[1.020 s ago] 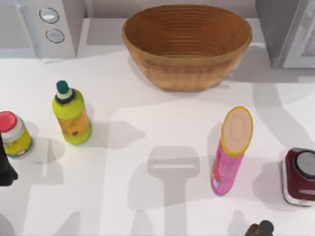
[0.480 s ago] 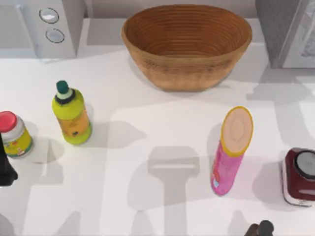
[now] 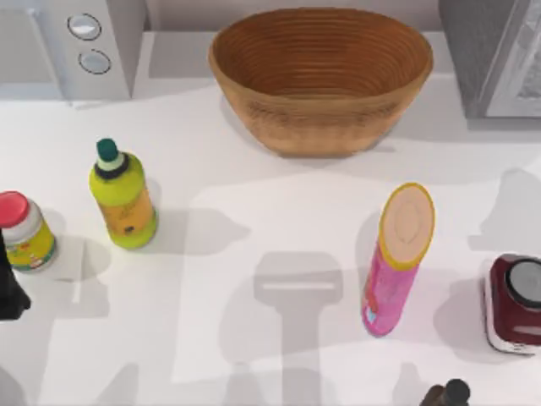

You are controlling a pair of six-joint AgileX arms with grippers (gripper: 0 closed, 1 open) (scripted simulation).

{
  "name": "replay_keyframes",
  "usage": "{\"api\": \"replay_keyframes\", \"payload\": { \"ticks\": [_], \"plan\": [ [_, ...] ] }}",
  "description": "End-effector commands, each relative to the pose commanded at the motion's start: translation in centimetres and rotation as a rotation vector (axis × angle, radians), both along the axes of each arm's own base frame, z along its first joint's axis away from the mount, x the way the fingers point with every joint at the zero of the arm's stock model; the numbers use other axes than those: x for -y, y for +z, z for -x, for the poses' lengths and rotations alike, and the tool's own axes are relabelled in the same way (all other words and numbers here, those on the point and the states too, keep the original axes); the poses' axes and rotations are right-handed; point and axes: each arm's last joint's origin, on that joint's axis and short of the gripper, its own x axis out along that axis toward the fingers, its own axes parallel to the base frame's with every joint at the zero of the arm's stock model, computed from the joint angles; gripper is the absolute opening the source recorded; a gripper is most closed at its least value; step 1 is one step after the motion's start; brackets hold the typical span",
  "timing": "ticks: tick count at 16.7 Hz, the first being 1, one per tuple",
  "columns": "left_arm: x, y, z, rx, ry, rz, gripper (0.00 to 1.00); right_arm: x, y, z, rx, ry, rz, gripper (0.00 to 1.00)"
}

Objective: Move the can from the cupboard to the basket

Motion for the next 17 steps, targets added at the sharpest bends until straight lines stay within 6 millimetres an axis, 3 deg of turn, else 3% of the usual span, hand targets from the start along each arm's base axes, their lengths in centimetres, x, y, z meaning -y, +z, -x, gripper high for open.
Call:
{"api": "replay_keyframes", "payload": {
  "ticks": [4, 8, 11, 17],
  "plan": [
    [0.0, 0.0, 0.0, 0.000, 0.000, 0.000, 1.00, 1.0, -9.6, 0.6, -0.022, 0.013, -0.004, 0.00],
    [0.0, 0.0, 0.0, 0.000, 0.000, 0.000, 1.00, 1.5, -15.4, 0.9, 0.014, 0.032, -0.012, 0.00],
    [0.0, 0.0, 0.0, 0.000, 0.000, 0.000, 1.00, 1.6, -16.9, 0.9, 0.044, 0.040, -0.013, 0.00],
    [0.0, 0.0, 0.0, 0.000, 0.000, 0.000, 1.00, 1.6, -17.3, 0.8, 0.029, 0.042, -0.015, 0.00]
  ]
}}
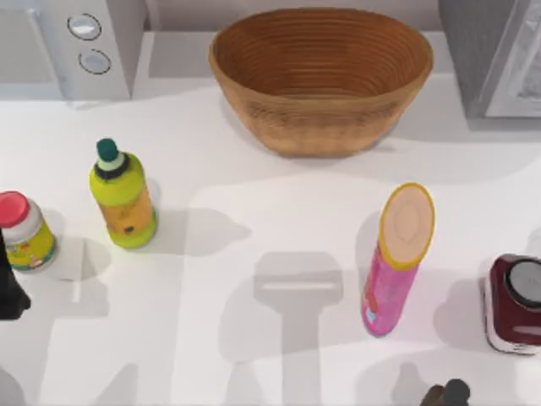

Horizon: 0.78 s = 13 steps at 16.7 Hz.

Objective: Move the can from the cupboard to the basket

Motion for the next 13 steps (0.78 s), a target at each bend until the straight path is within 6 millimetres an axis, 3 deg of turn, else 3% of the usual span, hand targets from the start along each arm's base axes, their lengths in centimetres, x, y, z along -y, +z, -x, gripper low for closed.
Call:
{"api": "replay_keyframes", "payload": {
  "ticks": [3, 7, 10, 13],
  "plan": [
    [0.0, 0.0, 0.0, 0.000, 0.000, 0.000, 1.00, -0.2, 2.0, -0.1, 0.034, -0.002, -0.001, 0.00],
    [0.0, 0.0, 0.0, 0.000, 0.000, 0.000, 1.00, -1.0, 7.7, -1.3, 0.098, -0.012, -0.008, 0.00],
    [0.0, 0.0, 0.0, 0.000, 0.000, 0.000, 1.00, -2.4, 12.3, -4.5, 0.106, -0.022, -0.015, 0.00],
    [0.0, 0.0, 0.0, 0.000, 0.000, 0.000, 1.00, -5.2, 15.6, -9.7, 0.088, -0.029, -0.016, 0.00]
  ]
}}
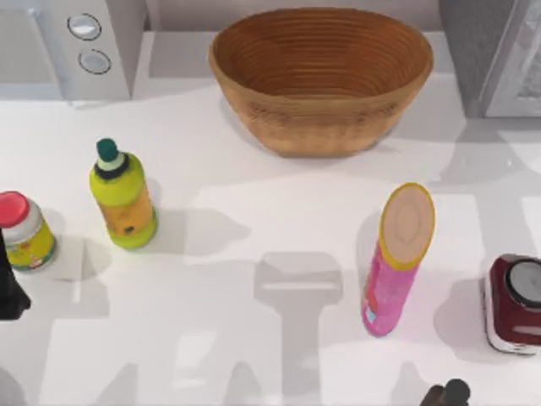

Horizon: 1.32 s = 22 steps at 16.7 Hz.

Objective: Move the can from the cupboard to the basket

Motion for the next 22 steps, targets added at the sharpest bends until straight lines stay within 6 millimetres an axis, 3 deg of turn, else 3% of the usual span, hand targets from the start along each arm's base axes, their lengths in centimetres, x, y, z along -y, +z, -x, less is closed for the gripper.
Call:
{"api": "replay_keyframes", "payload": {
  "ticks": [3, 7, 9, 12, 15, 22],
  "plan": [
    [0.0, 0.0, 0.0, 0.000, 0.000, 0.000, 1.00, -4.6, 0.8, -6.3, -0.030, -0.001, 0.006, 0.00],
    [0.0, 0.0, 0.0, 0.000, 0.000, 0.000, 1.00, -12.2, -1.8, -13.2, -0.065, 0.007, 0.019, 0.00],
    [0.0, 0.0, 0.0, 0.000, 0.000, 0.000, 1.00, -15.8, -4.0, -15.5, -0.076, 0.013, 0.024, 0.00],
    [0.0, 0.0, 0.0, 0.000, 0.000, 0.000, 1.00, -20.0, -6.7, -17.3, -0.079, 0.023, 0.023, 0.00],
    [0.0, 0.0, 0.0, 0.000, 0.000, 0.000, 1.00, -22.0, -8.0, -17.9, -0.074, 0.029, 0.018, 0.00],
    [0.0, 0.0, 0.0, 0.000, 0.000, 0.000, 1.00, -21.9, -8.6, -18.4, -0.083, 0.028, 0.022, 0.00]
  ]
}}
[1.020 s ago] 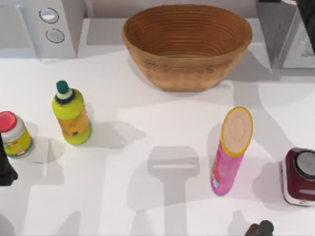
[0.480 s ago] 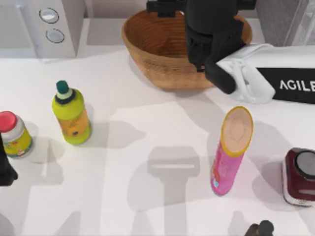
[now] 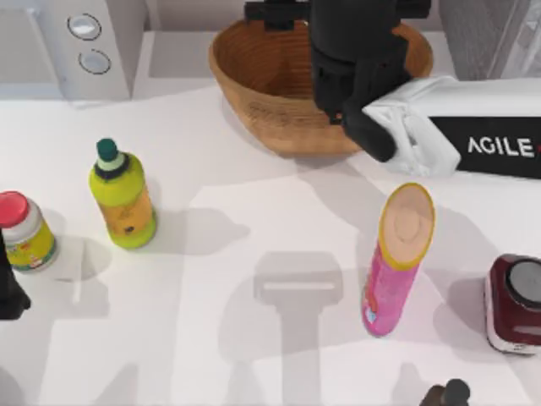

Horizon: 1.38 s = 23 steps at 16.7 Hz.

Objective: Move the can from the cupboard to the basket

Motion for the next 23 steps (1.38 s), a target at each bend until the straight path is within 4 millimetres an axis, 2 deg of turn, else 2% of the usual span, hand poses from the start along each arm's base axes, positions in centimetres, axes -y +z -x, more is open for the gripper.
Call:
{"api": "replay_keyframes", "payload": {
  "ticks": [5, 9, 22, 23],
  "plan": [
    [0.0, 0.0, 0.0, 0.000, 0.000, 0.000, 1.00, -0.2, -0.4, -1.7, 0.009, 0.001, -0.005, 0.00],
    [0.0, 0.0, 0.0, 0.000, 0.000, 0.000, 1.00, -0.2, -0.5, -1.8, 0.009, 0.001, -0.004, 0.00],
    [0.0, 0.0, 0.0, 0.000, 0.000, 0.000, 1.00, -0.2, -0.5, -1.8, 0.009, 0.001, -0.004, 0.98],
    [0.0, 0.0, 0.0, 0.000, 0.000, 0.000, 1.00, -0.2, -0.5, -1.8, 0.009, 0.001, -0.004, 1.00]
  ]
}}
